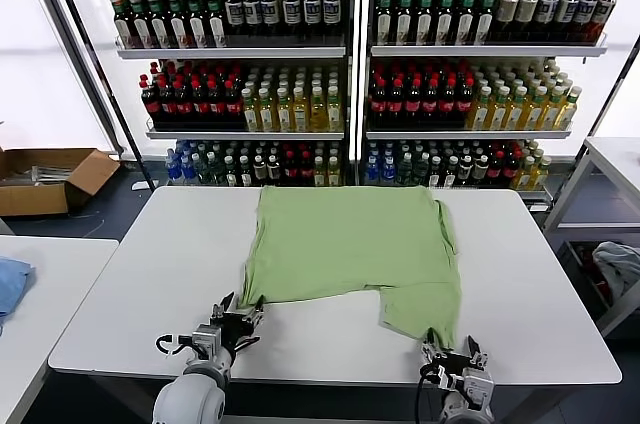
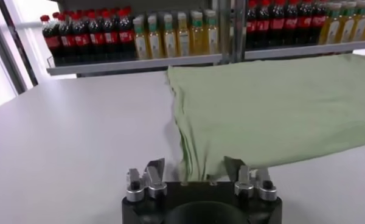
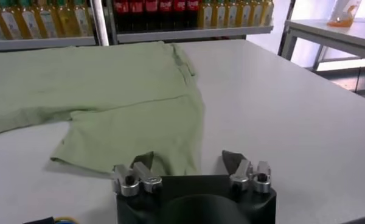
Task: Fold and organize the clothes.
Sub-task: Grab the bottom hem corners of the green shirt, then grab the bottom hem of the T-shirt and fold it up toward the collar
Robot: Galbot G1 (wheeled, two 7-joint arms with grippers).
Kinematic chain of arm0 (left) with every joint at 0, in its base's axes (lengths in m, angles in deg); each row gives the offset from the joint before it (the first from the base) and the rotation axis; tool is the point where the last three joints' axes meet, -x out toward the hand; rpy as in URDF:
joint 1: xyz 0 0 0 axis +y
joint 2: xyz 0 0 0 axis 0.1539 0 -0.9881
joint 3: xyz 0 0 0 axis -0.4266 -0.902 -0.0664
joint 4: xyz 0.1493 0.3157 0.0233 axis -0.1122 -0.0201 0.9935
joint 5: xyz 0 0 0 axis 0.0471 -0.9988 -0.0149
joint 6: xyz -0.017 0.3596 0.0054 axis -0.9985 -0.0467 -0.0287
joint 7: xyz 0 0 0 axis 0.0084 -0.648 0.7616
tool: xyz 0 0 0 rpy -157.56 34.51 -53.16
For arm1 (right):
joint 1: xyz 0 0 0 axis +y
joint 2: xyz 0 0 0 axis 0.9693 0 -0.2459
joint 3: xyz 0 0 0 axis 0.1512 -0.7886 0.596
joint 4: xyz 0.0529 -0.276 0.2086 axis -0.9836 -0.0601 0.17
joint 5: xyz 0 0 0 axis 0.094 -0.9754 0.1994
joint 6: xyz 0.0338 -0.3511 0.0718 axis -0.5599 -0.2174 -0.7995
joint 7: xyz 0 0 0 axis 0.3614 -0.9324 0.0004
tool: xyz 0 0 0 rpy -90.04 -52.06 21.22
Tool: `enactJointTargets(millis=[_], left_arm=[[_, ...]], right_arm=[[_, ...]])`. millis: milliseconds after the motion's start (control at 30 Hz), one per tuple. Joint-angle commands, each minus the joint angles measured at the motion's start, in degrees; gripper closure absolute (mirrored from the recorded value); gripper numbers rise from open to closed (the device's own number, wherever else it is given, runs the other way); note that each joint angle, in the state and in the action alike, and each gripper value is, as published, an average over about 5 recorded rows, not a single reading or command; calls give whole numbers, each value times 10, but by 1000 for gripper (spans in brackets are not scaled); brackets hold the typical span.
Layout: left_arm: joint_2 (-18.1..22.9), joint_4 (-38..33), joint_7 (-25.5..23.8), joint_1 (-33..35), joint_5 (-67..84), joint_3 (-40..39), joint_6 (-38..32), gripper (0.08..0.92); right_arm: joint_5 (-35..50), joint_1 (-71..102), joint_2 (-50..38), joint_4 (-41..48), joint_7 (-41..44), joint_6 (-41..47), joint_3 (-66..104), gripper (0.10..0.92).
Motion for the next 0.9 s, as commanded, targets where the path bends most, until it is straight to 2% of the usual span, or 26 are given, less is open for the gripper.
enactJointTargets(millis=[33, 300, 400, 667, 900], left_arm=[[1, 4, 1, 1, 0, 0, 4, 615], [1, -14, -2, 13, 3, -1, 5, 848], [1, -22, -4, 19, 3, -2, 5, 902], [7, -63, -4, 37, 13, 2, -32, 916], [13, -105, 12, 21, 55, 6, -67, 916]], right_arm=[[6, 1, 5, 5, -3, -2, 0, 639], [-1, 1, -3, -5, 15, -13, 0, 869], [0, 5, -9, -10, 20, -18, 1, 916], [-19, 27, -26, -55, 41, -64, 1, 920], [-31, -2, -32, -96, 51, -86, 9, 920]])
